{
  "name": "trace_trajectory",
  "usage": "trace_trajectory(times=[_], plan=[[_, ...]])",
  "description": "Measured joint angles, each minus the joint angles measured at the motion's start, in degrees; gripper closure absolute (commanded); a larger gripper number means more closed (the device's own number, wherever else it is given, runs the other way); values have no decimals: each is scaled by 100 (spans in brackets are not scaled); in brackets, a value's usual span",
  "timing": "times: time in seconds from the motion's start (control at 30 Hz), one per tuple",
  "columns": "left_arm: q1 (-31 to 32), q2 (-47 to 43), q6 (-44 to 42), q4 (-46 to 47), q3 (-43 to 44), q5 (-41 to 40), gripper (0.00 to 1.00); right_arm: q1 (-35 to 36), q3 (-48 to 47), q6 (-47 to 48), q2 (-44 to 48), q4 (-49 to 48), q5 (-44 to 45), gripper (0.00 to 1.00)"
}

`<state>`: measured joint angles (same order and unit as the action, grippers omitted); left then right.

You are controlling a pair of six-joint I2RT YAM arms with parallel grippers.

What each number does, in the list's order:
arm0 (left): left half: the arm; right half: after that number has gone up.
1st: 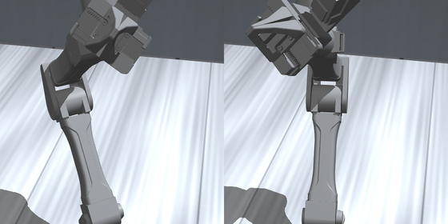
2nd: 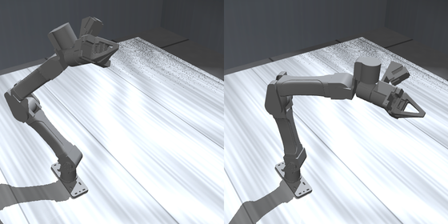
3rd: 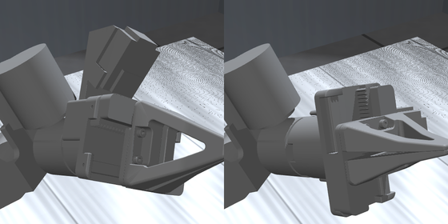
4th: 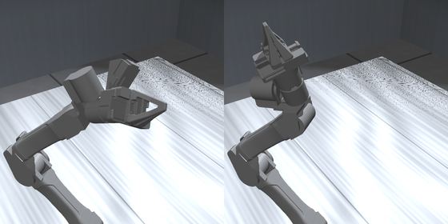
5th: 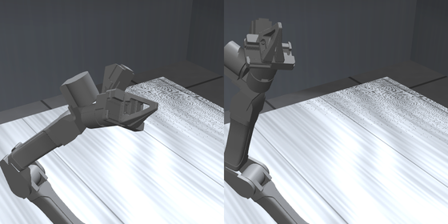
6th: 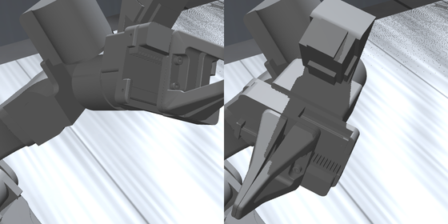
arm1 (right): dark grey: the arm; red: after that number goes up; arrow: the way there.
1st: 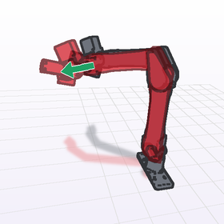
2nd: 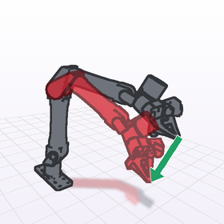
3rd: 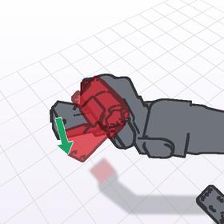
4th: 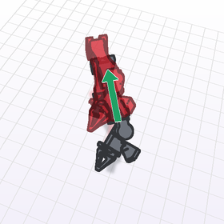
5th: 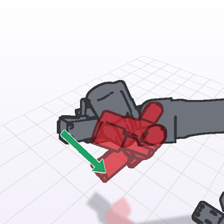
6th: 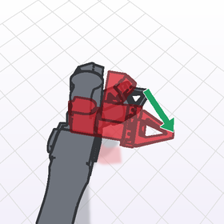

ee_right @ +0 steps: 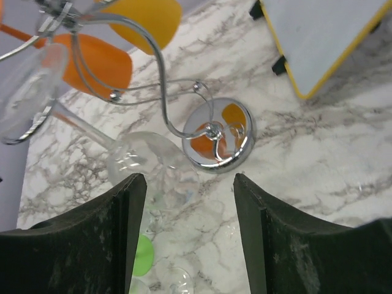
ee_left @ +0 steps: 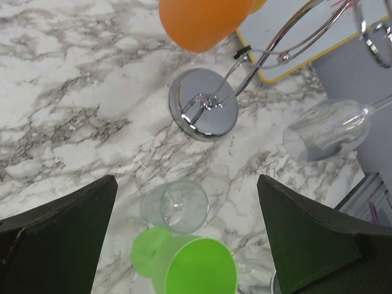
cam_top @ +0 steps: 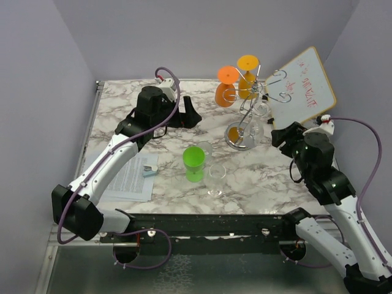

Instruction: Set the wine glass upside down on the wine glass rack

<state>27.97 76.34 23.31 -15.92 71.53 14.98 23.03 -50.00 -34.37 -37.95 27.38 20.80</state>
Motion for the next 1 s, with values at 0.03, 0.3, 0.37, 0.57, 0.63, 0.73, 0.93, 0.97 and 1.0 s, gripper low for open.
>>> trace_trajectory(times=[0.03,0.3,0.37,0.57,0.63,0.73,0.93,0.97,1.0], plan=[[-61,-15,-42,-122,-31,76,9,0,-46,-234,-59,208,96,34],[-85,-208,-330,-1816,-44,105,23,0,94,-1733,-254,1449,376,37],[-85,-208,-321,-2232,-33,-94,23,0,188,-2044,-256,1648,389,38],[-94,-205,-192,-2894,-195,-24,23,0,380,-2719,-407,2127,396,39],[-83,-173,-146,-3023,-363,146,25,0,389,-2826,-466,2227,396,39],[-55,4,-96,-3115,-452,326,35,0,396,-2929,-501,2273,396,40],[87,437,31,-3101,-450,358,61,0,446,-3034,-503,2288,396,40],[131,529,63,-3101,-448,343,67,0,446,-3038,-503,2293,396,40],[155,584,70,-3101,-448,330,74,0,446,-3047,-498,2293,398,40]])
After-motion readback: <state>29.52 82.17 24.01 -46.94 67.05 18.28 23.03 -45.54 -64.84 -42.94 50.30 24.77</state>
